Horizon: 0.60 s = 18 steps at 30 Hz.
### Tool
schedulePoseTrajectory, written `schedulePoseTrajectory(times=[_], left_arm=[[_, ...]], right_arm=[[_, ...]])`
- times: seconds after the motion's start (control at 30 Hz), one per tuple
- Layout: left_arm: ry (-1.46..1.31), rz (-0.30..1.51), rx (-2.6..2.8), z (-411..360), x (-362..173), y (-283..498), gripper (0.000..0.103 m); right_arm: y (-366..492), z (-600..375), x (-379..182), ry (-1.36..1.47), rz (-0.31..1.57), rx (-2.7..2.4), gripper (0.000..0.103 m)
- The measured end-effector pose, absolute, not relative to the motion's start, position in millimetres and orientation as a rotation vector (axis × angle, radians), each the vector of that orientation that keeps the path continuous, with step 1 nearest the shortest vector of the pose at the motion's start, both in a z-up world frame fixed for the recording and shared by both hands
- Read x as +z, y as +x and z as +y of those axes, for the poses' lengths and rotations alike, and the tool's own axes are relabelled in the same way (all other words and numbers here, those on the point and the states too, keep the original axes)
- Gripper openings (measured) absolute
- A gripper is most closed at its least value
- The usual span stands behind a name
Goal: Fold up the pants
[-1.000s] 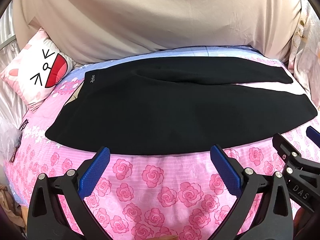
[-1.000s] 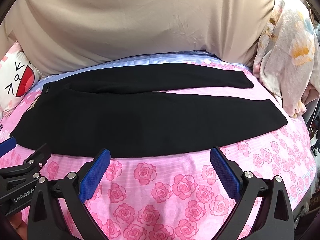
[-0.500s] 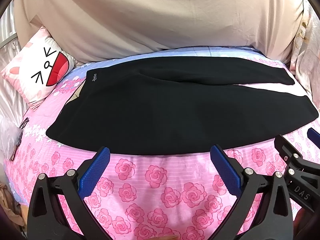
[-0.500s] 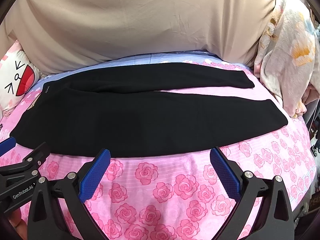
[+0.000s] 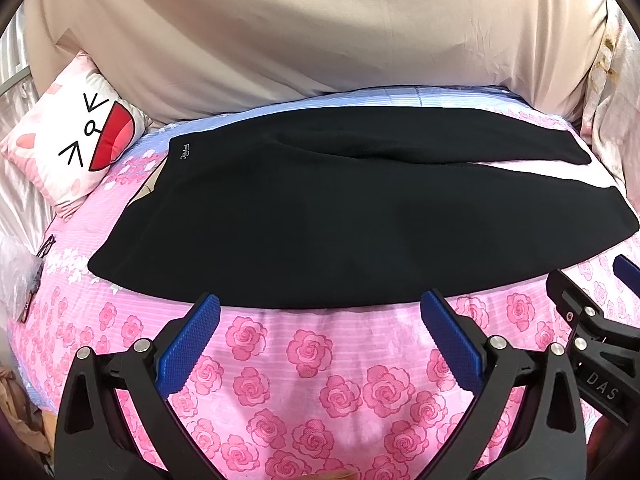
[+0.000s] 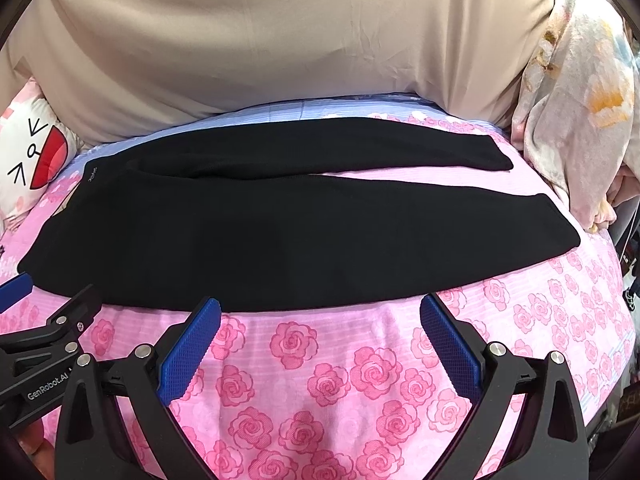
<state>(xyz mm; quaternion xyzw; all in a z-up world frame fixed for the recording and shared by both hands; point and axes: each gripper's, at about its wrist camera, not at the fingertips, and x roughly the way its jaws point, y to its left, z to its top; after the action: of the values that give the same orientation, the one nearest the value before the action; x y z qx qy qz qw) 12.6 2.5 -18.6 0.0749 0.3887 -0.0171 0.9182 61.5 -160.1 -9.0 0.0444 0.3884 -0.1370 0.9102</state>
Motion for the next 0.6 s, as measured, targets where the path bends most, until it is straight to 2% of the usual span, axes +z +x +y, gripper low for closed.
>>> schedulePoseTrajectory(times=[0.6], left_arm=[[0.177, 0.806, -0.027, -10, -21, 34, 0.098]], right_arm=[[79, -174, -14, 0.114, 0.819, -0.276, 0.098]])
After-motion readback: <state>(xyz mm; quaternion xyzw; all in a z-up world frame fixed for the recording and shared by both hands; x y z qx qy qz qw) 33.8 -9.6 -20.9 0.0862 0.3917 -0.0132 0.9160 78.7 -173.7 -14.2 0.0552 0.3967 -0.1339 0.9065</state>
